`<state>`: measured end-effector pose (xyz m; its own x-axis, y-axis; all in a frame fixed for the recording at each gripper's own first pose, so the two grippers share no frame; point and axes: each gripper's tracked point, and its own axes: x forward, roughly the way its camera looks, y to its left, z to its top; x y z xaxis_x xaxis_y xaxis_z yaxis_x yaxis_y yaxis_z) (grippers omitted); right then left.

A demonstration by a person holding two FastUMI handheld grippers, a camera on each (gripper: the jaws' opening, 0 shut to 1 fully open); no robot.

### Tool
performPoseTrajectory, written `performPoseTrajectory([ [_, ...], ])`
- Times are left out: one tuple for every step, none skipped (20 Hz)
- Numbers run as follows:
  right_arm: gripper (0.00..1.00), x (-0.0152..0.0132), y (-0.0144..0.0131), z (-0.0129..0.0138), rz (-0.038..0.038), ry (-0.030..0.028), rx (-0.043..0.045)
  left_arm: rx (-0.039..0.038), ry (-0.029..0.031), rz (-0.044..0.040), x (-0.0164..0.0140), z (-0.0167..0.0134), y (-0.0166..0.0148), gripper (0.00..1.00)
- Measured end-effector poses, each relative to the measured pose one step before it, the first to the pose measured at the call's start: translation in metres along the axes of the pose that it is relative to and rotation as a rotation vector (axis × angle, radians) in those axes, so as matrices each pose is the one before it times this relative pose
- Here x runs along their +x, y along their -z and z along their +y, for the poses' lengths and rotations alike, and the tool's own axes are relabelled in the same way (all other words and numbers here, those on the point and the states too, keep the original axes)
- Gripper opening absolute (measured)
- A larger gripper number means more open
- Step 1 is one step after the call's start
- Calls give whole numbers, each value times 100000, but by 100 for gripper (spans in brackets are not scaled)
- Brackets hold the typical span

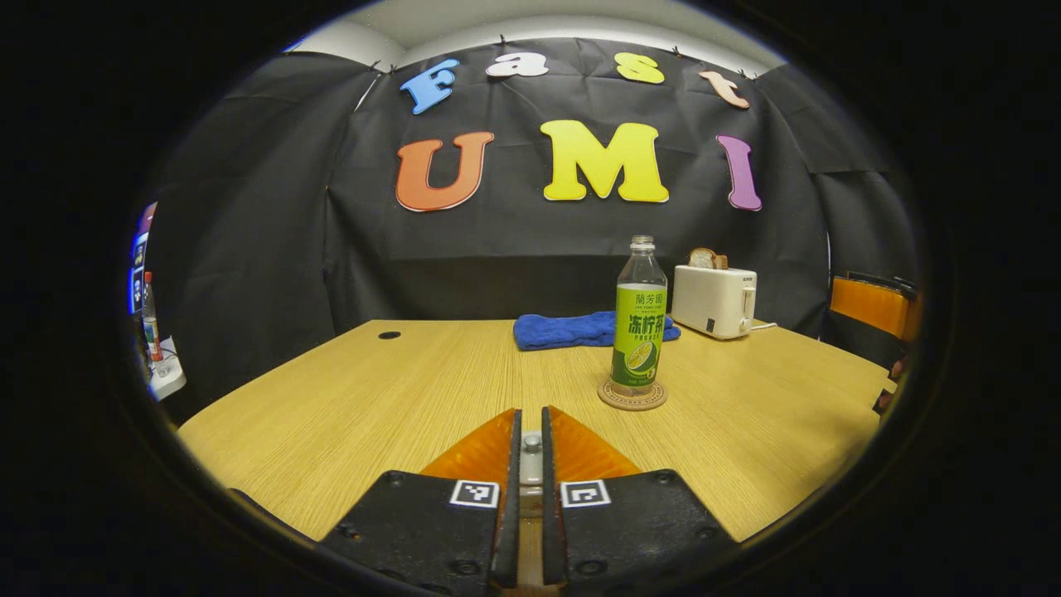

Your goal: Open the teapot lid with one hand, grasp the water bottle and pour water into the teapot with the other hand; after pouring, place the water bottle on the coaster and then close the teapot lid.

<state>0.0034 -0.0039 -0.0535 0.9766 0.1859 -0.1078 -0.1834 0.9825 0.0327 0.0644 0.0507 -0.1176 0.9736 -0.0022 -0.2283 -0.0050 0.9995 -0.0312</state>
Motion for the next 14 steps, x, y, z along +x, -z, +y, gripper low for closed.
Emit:
performPoseTrajectory([
  [96, -121, 98, -117, 429, 374, 422, 724, -2218, -597, -292, 383, -275, 25],
  [96, -84, 73, -227, 81, 860, -92, 175, -1774, -1501, -360, 345, -729, 31],
  [96, -103, -182, -272, -649, 829, 32, -222, -835, -2729, -546, -61, -1231, 53],
  [96, -183, -287, -281, -484, 823, 462, -408, -985, -2512, -572, -46, -1288, 67],
  [96, -149, -221, -289, -751, 959, 533, -523, -1163, -2649, -703, -4, -1209, 93],
  [96, -137, -240, -508, -484, 1534, 468, -383, -335, -2318, -366, -161, -1326, 100],
  [96, -95, -370, -604, -335, 2378, -121, -161, 632, -1949, -530, -691, -1189, 97],
  [96, -197, -413, -503, -674, 1778, 272, 383, 431, -1847, -511, -527, -1218, 97],
  [96, -263, -465, -235, -513, 840, 722, 342, -376, -1434, -379, -232, -988, 97],
  [96, -337, -333, -98, -699, 307, 598, -392, -865, -841, -417, -322, -721, 97],
  [95, -393, -410, -158, -815, 379, 136, -1162, 325, -121, -470, -571, -494, 97],
  [95, -433, -288, -150, -1189, 531, -388, -1523, 1011, -1024, -436, -769, -462, 96],
  [96, -345, -193, -190, -898, 485, -737, -573, 379, -1073, -482, -510, -316, 96],
  [96, -488, -75, -182, -866, 574, -808, 630, -588, -231, -337, -212, 68, 97],
])
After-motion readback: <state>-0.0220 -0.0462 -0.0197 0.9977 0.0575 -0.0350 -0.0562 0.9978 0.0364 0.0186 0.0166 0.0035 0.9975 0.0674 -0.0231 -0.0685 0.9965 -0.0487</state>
